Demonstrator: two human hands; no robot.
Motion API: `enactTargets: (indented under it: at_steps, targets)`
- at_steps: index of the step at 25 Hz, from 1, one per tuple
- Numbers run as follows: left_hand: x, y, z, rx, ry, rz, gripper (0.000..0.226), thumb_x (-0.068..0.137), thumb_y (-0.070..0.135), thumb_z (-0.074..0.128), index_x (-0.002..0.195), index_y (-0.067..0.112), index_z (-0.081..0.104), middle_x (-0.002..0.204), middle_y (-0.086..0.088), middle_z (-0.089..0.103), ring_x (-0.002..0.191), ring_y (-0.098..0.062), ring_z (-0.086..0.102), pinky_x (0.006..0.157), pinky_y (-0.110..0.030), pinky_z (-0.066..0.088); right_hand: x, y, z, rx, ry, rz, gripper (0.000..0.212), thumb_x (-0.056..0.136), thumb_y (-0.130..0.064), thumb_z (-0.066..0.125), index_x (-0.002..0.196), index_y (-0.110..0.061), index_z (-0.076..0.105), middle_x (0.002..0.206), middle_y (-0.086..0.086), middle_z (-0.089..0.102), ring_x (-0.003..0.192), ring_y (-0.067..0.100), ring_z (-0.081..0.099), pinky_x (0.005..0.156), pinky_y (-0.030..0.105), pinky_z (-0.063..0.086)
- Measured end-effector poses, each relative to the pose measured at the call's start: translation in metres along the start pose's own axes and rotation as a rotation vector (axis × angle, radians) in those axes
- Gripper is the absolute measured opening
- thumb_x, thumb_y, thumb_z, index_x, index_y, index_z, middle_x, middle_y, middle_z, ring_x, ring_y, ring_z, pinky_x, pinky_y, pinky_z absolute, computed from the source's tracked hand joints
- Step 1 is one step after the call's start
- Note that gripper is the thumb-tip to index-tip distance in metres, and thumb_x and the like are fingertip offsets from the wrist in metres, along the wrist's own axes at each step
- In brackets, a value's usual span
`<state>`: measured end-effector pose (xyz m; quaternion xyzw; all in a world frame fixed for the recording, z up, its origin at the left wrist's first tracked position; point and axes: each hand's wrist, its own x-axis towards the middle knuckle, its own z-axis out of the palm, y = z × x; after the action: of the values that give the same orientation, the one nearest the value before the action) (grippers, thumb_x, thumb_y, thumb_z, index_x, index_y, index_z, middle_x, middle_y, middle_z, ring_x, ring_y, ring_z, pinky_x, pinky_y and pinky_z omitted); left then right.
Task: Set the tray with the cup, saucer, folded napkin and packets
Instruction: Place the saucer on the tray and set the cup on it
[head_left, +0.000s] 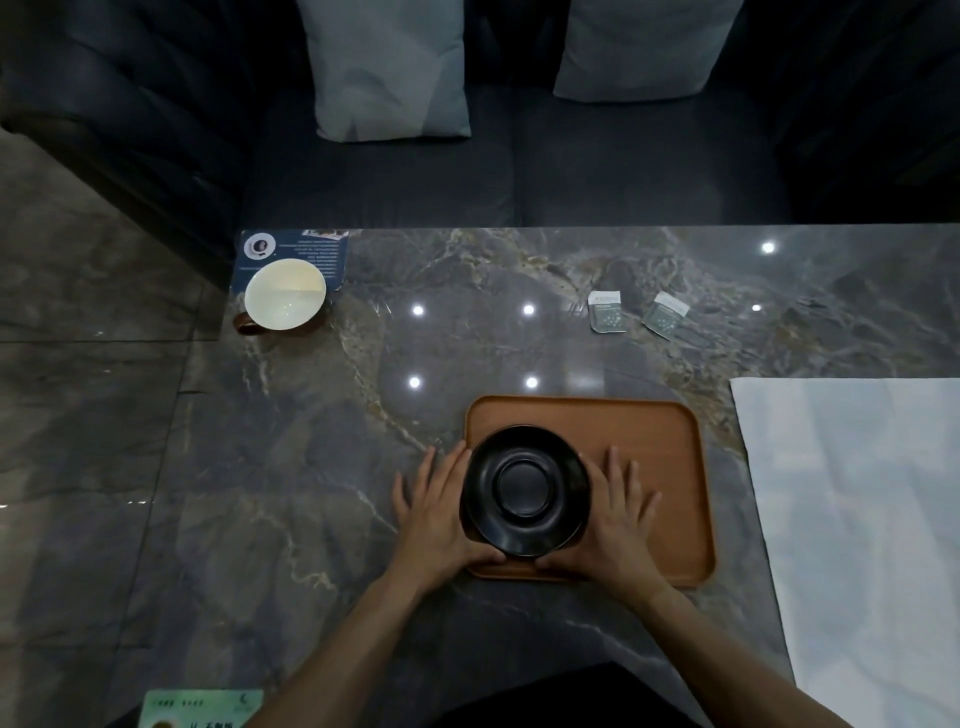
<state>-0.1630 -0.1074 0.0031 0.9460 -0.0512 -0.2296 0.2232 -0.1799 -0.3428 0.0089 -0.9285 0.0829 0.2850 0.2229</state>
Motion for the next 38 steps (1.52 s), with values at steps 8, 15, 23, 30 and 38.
enactTargets:
  at_steps: [8, 15, 23, 30, 38]
  targets:
    - [0.002, -0.009, 0.004, 0.018, -0.004, -0.001, 0.131, 0.044, 0.089, 0.059, 0.149, 0.045, -0.007, 0.161, 0.019, 0.006, 0.142, -0.001, -0.02, 0.113, -0.056, -0.014, 0.002, 0.002, 0.003, -0.038, -0.011, 0.017, 0.145, 0.035, -0.087, 0.063, 0.148, -0.04, -0.014, 0.16, 0.004, -0.026, 0.146, 0.033, -0.024, 0.112, 0.067, -0.011]
    - [0.004, -0.012, 0.005, 0.01, 0.005, -0.005, 0.13, 0.042, 0.09, 0.058, 0.148, 0.046, -0.005, 0.16, 0.02, 0.012, 0.142, 0.001, -0.018, 0.113, -0.056, -0.013, 0.003, 0.003, 0.007, -0.037, 0.021, 0.022, 0.145, 0.032, -0.09, 0.06, 0.147, -0.042, -0.014, 0.161, 0.004, -0.024, 0.146, 0.033, -0.023, 0.112, 0.067, -0.011]
    - [0.004, -0.013, 0.004, 0.0, 0.009, 0.006, 0.13, 0.044, 0.087, 0.06, 0.149, 0.045, -0.004, 0.161, 0.02, 0.009, 0.141, 0.001, -0.019, 0.112, -0.054, -0.017, 0.004, 0.003, 0.009, -0.052, 0.047, 0.029, 0.146, 0.029, -0.092, 0.057, 0.146, -0.044, -0.017, 0.161, 0.002, -0.024, 0.146, 0.031, -0.023, 0.113, 0.066, -0.011]
    - [-0.002, -0.002, -0.007, 0.005, -0.035, -0.043, 0.131, 0.049, 0.076, 0.069, 0.152, 0.039, -0.003, 0.163, 0.014, 0.003, 0.149, -0.011, -0.007, 0.116, -0.056, -0.007, -0.001, 0.008, -0.018, -0.081, -0.009, -0.044, 0.125, 0.052, -0.076, 0.069, 0.151, -0.039, 0.001, 0.163, -0.004, -0.009, 0.149, 0.029, -0.009, 0.118, 0.056, 0.003]
    - [-0.053, -0.003, -0.022, -0.171, 0.041, -0.205, 0.102, 0.058, 0.063, 0.082, 0.144, 0.028, 0.041, 0.141, 0.0, 0.043, 0.13, -0.02, 0.044, 0.109, -0.036, 0.039, -0.03, 0.025, -0.051, -0.183, 0.012, -0.293, 0.05, 0.085, -0.053, 0.058, 0.13, -0.032, 0.052, 0.137, -0.005, 0.052, 0.121, 0.023, 0.048, 0.099, 0.035, 0.041]
